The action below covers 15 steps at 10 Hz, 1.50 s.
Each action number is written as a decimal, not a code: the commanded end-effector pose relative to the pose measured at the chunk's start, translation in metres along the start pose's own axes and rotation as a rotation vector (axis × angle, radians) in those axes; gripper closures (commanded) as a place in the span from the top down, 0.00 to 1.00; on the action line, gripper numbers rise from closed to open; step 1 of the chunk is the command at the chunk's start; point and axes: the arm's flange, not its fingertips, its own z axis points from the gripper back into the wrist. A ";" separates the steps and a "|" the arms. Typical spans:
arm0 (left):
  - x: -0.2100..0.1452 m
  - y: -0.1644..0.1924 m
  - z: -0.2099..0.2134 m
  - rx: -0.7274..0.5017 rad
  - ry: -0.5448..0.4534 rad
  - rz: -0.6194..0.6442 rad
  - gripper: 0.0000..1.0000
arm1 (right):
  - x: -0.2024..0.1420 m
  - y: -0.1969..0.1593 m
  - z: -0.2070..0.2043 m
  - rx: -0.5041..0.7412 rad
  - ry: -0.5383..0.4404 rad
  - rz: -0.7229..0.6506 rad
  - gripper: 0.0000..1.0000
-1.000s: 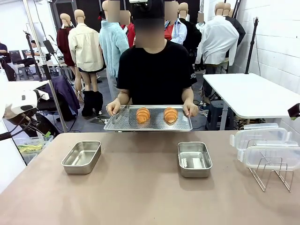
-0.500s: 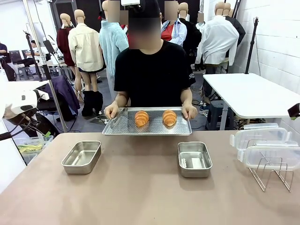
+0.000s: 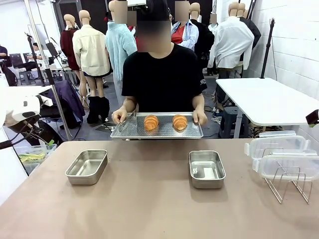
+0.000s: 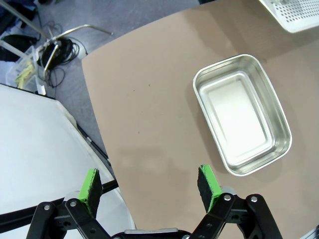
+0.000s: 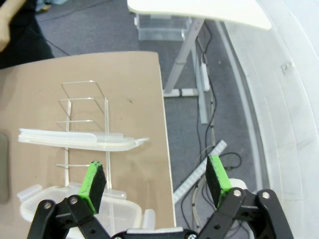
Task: Place the bread in airtight containers.
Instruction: Lift both Airtight Container.
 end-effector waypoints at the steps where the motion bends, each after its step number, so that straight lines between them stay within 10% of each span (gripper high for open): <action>1: 0.014 -0.029 0.011 -0.005 -0.017 -0.044 1.00 | 0.021 0.037 0.025 0.063 -0.054 0.066 1.00; 5: 0.024 -0.074 0.039 -0.020 -0.074 -0.023 1.00 | 0.046 0.127 0.074 0.136 -0.064 0.147 1.00; 9: 0.033 -0.067 0.035 -0.012 -0.072 -0.061 1.00 | 0.044 0.123 0.077 0.127 -0.101 0.177 1.00; 15: 0.066 -0.081 0.008 -0.020 0.150 0.068 1.00 | 0.075 0.244 0.073 0.274 0.237 0.291 1.00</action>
